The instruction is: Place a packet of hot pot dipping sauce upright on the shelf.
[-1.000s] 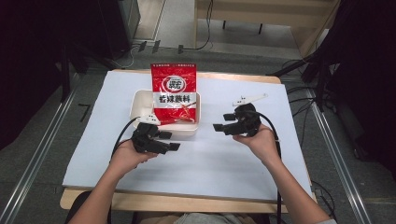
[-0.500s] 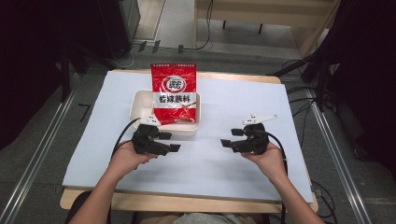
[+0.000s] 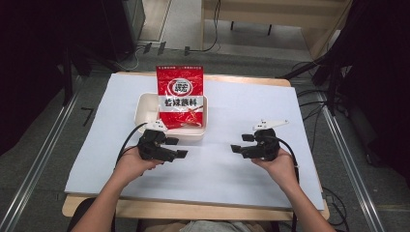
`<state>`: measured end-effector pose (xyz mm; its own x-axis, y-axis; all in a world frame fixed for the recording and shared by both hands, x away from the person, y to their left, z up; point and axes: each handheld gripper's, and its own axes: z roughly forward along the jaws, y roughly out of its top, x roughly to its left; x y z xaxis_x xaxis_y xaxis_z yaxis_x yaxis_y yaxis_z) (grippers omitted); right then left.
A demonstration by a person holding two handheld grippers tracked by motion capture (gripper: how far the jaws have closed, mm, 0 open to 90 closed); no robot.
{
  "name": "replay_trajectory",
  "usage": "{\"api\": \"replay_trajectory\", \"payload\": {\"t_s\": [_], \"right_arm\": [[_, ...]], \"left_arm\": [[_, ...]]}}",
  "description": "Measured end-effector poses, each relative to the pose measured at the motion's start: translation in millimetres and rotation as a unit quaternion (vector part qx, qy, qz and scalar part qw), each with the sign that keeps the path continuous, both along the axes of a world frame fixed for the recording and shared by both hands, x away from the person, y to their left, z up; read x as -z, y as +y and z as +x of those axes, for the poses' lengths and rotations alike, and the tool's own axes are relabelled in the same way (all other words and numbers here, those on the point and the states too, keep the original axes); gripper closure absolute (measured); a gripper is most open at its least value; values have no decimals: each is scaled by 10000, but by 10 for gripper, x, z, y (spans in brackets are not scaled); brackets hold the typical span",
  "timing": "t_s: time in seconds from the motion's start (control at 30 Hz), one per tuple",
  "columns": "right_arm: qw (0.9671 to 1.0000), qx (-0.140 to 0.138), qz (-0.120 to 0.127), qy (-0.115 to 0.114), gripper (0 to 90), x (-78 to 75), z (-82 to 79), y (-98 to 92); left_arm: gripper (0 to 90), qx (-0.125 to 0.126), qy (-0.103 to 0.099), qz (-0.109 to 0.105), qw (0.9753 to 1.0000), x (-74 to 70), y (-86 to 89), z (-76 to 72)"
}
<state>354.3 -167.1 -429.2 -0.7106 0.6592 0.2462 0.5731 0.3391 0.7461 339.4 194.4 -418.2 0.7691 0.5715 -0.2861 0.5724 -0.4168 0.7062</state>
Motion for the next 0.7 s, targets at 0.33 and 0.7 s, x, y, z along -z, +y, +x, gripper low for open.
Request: {"api": "replay_trajectory", "payload": {"t_s": [0.33, 0.7], "right_arm": [[9999, -60, -100, 22, 327, 26, 2, 26], [9998, -114, -189, 10, 326, 51, 16, 42]], "left_arm": [[324, 50, -33, 42, 10000, 14, -26, -2], [324, 35, -13, 52, 10000, 18, -23, 3]]}}
